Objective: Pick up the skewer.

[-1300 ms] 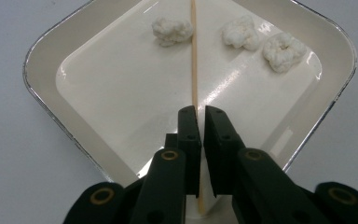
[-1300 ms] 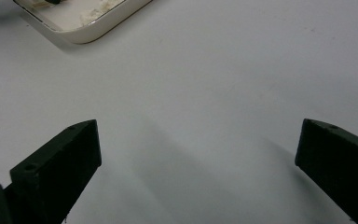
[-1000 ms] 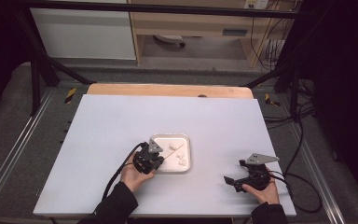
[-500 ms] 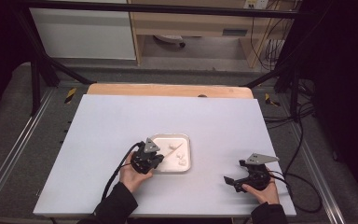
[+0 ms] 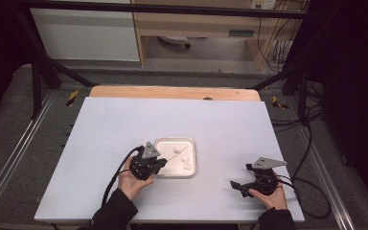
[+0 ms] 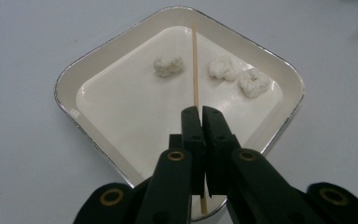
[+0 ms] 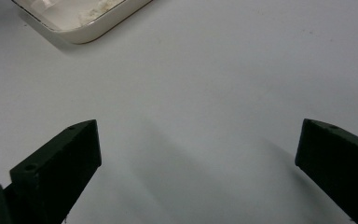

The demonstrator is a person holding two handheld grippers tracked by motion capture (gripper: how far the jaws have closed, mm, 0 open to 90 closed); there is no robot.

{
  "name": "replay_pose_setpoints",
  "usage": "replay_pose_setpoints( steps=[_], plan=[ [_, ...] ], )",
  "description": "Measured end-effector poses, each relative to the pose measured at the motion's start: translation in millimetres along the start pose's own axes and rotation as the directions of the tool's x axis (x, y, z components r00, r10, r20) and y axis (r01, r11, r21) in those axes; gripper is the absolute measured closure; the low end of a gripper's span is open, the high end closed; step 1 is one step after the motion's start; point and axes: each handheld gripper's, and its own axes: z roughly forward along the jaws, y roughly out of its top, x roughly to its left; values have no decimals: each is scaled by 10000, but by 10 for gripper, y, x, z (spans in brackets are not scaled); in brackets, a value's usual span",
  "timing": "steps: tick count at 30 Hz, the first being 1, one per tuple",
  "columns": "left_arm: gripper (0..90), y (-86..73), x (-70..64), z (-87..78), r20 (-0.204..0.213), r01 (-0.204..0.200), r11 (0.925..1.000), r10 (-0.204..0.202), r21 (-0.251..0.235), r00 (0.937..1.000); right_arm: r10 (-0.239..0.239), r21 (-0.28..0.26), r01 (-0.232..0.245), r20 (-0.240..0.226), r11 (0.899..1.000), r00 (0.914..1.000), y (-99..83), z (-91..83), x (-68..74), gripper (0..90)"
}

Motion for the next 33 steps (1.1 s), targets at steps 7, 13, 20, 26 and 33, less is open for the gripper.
replay_pose_setpoints(
  steps=[7, 13, 20, 26, 33],
  plan=[
    [884, 27, -9, -65, 180, -190, 9998, 191, -91, 9997, -173, -188, 176, 130, 9997, 9998, 48, -3, 33, 6],
    [883, 47, -23, -100, 379, -360, 9993, 365, -127, 9986, -598, -36, 600, 446, 9982, 9972, 122, 22, 95, 6],
    [883, 91, -43, -129, 571, -489, 9987, 495, -126, 9971, -1223, 127, 1218, 571, 9925, 9908, 204, 56, 194, 6],
    [884, 137, -79, -133, 676, -675, 9977, 678, -67, 9954, -1807, 302, 1789, 748, 9834, 9807, 284, 68, 280, 8],
    [884, 207, -128, -98, 872, -891, 9960, 886, 8, 9922, -2835, 491, 2801, 861, 9587, 9551, 406, 94, 445, 16]
  ],
)
